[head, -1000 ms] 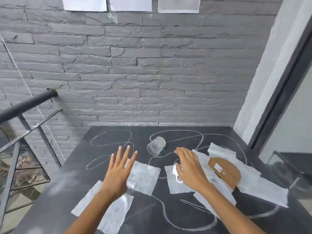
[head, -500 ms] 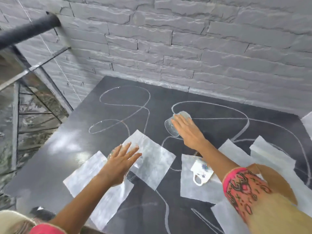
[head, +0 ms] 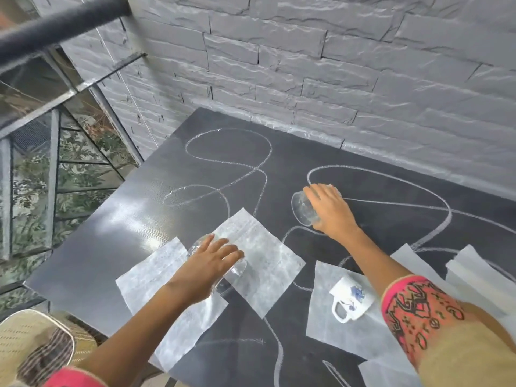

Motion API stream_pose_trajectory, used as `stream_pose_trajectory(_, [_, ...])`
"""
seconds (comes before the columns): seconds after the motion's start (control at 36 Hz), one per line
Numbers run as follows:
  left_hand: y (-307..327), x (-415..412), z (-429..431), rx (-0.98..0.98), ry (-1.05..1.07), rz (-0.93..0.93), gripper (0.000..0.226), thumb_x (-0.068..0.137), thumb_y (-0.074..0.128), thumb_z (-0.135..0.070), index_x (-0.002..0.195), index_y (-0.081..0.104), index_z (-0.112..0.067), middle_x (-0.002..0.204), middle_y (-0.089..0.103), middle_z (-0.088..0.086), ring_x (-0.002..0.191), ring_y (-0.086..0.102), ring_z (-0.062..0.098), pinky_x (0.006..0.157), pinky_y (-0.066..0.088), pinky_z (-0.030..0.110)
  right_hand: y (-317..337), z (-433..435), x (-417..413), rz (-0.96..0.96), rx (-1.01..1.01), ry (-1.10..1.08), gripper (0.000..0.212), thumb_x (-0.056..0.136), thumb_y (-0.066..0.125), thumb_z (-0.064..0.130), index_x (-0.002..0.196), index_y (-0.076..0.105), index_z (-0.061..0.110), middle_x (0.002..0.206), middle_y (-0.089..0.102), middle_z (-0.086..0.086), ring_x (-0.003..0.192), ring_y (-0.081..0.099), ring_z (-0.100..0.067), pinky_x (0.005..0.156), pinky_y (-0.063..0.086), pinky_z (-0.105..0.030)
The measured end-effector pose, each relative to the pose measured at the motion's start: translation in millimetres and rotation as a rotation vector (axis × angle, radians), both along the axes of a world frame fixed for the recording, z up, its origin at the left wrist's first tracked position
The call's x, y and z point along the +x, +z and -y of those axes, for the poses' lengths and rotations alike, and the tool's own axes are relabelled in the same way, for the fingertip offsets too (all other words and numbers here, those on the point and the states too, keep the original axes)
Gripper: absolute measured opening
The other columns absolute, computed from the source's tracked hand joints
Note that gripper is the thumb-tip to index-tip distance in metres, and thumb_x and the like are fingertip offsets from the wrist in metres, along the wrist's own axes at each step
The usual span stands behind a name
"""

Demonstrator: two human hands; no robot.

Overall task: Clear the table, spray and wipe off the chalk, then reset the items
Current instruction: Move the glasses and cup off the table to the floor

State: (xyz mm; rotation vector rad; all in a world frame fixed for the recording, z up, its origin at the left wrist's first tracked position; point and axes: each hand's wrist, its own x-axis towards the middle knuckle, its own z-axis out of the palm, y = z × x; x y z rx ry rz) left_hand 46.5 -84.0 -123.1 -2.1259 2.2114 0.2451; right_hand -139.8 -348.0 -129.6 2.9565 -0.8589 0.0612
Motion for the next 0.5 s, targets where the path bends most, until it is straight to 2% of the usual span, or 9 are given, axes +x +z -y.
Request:
stream_pose_trajectory(0.06, [2.7,2.8,-2.0,-0.011,0.052,-0.051,0.068,0.081,0.059,-0.006,0.141,0.034,-0.026,0.145,0.037,-0.008,0.141,0.025,0.018,0.120,0.007,0.039,3.3,-7.3,-3.4,0.155,0.085,-0.027,0.078,0.060,0.079,0.007,0.130,0.046,0.003,0.127,0.052,-0.013,0.117,0.048,-0.033,0.105,0.034,-0.037])
stream_pose_trajectory(0.11, [9.2,5.2,-7.5,-0.076,0.117,-0.181,0.072,0.074,0.069,-0.017,0.138,0.038,-0.023,0.142,0.042,-0.006,0.136,0.032,0.018,0.117,0.015,0.034,10.8,-20.6,-4.5,0.271,0.177,-0.060,0.083,0.056,0.084,0.010,0.130,0.046,0.005,0.130,0.050,-0.012,0.121,0.046,-0.031,0.100,0.038,-0.036])
stream_pose_trajectory(0.19, [24.1,5.6,-19.2,-0.193,0.272,-0.445,0.086,0.058,0.080,-0.033,0.134,0.042,-0.019,0.134,0.049,-0.004,0.122,0.045,0.016,0.101,0.029,0.022,18.6,-44.5,-2.4,0.442,0.311,-0.161,0.090,0.053,0.086,0.015,0.131,0.042,0.015,0.133,0.047,-0.004,0.122,0.043,-0.021,0.090,0.042,-0.033])
stream_pose_trajectory(0.25, [32.9,3.9,-28.4,-0.262,0.441,-0.606,0.095,0.052,0.084,-0.034,0.135,0.040,-0.021,0.129,0.050,-0.007,0.110,0.046,0.011,0.090,0.034,0.021,24.0,-65.0,1.3,0.598,0.408,-0.225,0.089,0.051,0.086,0.018,0.126,0.040,0.027,0.123,0.048,0.006,0.110,0.044,-0.010,0.081,0.039,-0.025])
stream_pose_trajectory(0.31, [38.3,3.4,-45.5,-0.366,0.589,-0.705,0.098,0.048,0.088,-0.030,0.133,0.039,-0.024,0.123,0.052,-0.011,0.106,0.048,0.010,0.085,0.037,0.023,31.0,-95.1,7.3,0.713,0.477,-0.261,0.088,0.049,0.087,0.022,0.120,0.037,0.036,0.113,0.044,0.017,0.097,0.041,0.002,0.076,0.033,-0.017])
stream_pose_trajectory(0.36, [39.6,2.6,-60.5,-0.464,0.689,-0.769,0.096,0.047,0.090,-0.028,0.129,0.040,-0.028,0.116,0.052,-0.015,0.106,0.049,0.010,0.083,0.037,0.022,34.7,-122.0,13.3,0.784,0.555,-0.310,0.087,0.049,0.087,0.025,0.120,0.038,0.034,0.113,0.046,0.017,0.097,0.043,0.002,0.078,0.033,-0.016])
stream_pose_trajectory(0.42, [41.4,1.4,-80.4,-0.529,0.768,-0.824,0.093,0.047,0.090,-0.028,0.125,0.040,-0.031,0.113,0.054,-0.016,0.105,0.050,0.009,0.078,0.037,0.015,37.1,-152.9,19.3,0.830,0.603,-0.350,0.086,0.049,0.087,0.028,0.121,0.041,0.029,0.113,0.049,0.014,0.097,0.046,-0.002,0.078,0.034,-0.014])
stream_pose_trajectory(0.5, [43.9,2.6,-133.6,-0.603,0.908,-0.858,0.091,0.046,0.090,-0.032,0.121,0.038,-0.038,0.110,0.056,-0.018,0.099,0.051,0.006,0.072,0.035,0.006,44.4,-218.2,33.5,0.870,0.678,-0.338,0.083,0.050,0.089,0.029,0.119,0.041,0.028,0.106,0.049,0.015,0.089,0.043,0.004,0.071,0.031,-0.006])
